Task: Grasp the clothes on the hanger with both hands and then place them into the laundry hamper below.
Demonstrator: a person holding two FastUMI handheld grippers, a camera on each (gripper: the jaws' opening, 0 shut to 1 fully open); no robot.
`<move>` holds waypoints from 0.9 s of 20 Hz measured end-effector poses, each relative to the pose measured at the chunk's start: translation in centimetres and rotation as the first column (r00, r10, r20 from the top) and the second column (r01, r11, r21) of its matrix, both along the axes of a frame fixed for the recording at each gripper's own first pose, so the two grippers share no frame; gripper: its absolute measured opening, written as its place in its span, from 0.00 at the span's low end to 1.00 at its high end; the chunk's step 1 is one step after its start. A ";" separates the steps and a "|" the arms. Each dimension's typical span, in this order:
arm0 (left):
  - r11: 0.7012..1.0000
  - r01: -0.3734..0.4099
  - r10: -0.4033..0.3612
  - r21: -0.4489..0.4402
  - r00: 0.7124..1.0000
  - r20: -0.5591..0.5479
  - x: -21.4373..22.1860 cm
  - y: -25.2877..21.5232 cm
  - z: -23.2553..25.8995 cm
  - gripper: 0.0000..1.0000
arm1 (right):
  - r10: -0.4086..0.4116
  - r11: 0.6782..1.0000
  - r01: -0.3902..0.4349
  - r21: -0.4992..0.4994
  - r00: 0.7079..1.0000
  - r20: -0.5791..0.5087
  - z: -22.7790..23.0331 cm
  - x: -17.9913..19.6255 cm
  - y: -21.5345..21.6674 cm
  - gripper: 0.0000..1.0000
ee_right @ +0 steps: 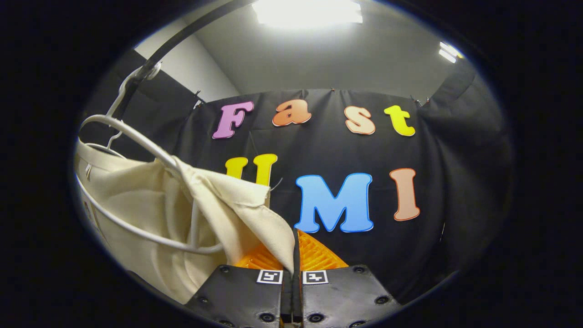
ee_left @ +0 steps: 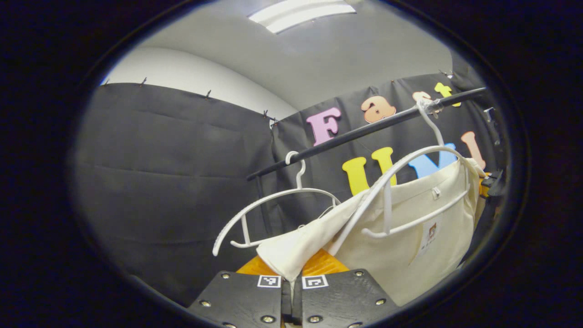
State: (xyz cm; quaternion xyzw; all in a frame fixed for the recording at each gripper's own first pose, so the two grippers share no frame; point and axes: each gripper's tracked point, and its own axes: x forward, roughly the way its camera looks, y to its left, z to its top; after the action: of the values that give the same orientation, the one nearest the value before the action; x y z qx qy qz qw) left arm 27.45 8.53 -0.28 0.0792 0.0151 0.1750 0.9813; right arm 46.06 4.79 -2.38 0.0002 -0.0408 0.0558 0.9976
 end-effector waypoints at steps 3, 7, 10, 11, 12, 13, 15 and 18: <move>0.999 0.010 -0.010 -0.046 1.000 0.004 0.7 0.1 -0.6 0.02 | 0.017 1.000 -0.017 0.004 1.000 0.012 0.0 0.8 0.4 0.02; 0.994 0.048 -0.042 -0.097 0.997 0.058 0.4 -0.5 -0.3 0.02 | -0.014 0.998 0.009 0.064 0.996 0.085 2.0 0.5 -0.6 0.02; 0.989 0.068 -0.054 -0.130 0.993 0.105 1.2 -1.0 0.3 0.02 | -0.042 0.996 0.030 0.079 0.988 0.151 4.4 1.5 -1.5 0.00; 0.990 0.072 -0.058 -0.124 0.992 0.111 1.4 -1.0 0.6 0.02 | -0.036 0.997 0.025 0.070 0.987 0.158 4.5 1.7 -1.4 0.01; 0.990 0.074 -0.061 -0.120 0.992 0.109 1.4 -0.9 0.5 0.02 | -0.017 0.999 0.009 0.053 0.988 0.153 4.3 2.1 -1.0 0.02; 0.989 0.085 -0.073 -0.125 0.992 0.102 1.5 -0.9 0.2 0.02 | -0.001 0.999 -0.003 0.035 0.992 0.125 3.3 2.6 -0.8 0.02; 0.988 0.097 -0.087 -0.124 0.993 0.084 1.4 -0.8 -0.7 0.02 | 0.040 0.998 -0.041 0.042 0.998 0.038 0.2 3.3 -0.3 0.02; 0.987 0.107 -0.101 -0.121 0.994 0.052 -0.5 -0.7 -3.5 0.02 | 0.077 0.996 -0.073 0.047 0.993 -0.089 -4.7 3.4 0.4 0.02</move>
State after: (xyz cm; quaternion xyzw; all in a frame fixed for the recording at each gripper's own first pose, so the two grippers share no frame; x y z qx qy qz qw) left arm 27.00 7.86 -3.73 0.0149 -0.0005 0.1242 0.9921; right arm 49.42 5.17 -7.06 0.0262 0.0033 0.0924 0.9954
